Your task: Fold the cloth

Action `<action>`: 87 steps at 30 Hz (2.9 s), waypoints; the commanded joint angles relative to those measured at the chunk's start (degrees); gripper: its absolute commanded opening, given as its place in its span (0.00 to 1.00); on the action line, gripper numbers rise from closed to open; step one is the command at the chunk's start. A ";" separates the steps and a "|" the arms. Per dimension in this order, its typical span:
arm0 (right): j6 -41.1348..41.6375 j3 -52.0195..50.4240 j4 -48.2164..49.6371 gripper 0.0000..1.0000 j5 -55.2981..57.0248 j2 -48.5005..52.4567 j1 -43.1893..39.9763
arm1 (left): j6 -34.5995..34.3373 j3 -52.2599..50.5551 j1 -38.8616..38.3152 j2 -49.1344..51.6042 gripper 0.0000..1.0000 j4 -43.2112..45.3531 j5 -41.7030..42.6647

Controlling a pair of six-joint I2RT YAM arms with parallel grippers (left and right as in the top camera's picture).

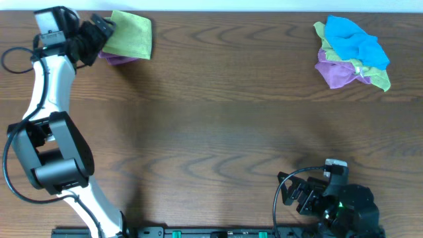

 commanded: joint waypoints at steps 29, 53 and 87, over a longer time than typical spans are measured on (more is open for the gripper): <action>0.79 -0.07 -0.04 0.99 0.81 -0.39 -0.35 | 24.96 0.35 -11.80 -11.28 0.96 -21.40 -7.93; 0.79 -0.07 -0.02 0.99 0.81 -0.39 -0.35 | 29.11 -37.57 -14.78 -55.63 0.96 -14.51 -20.65; 0.79 -0.07 -0.04 0.99 0.81 -0.39 -0.35 | 32.13 -76.26 -14.53 -109.11 0.96 -24.52 -33.92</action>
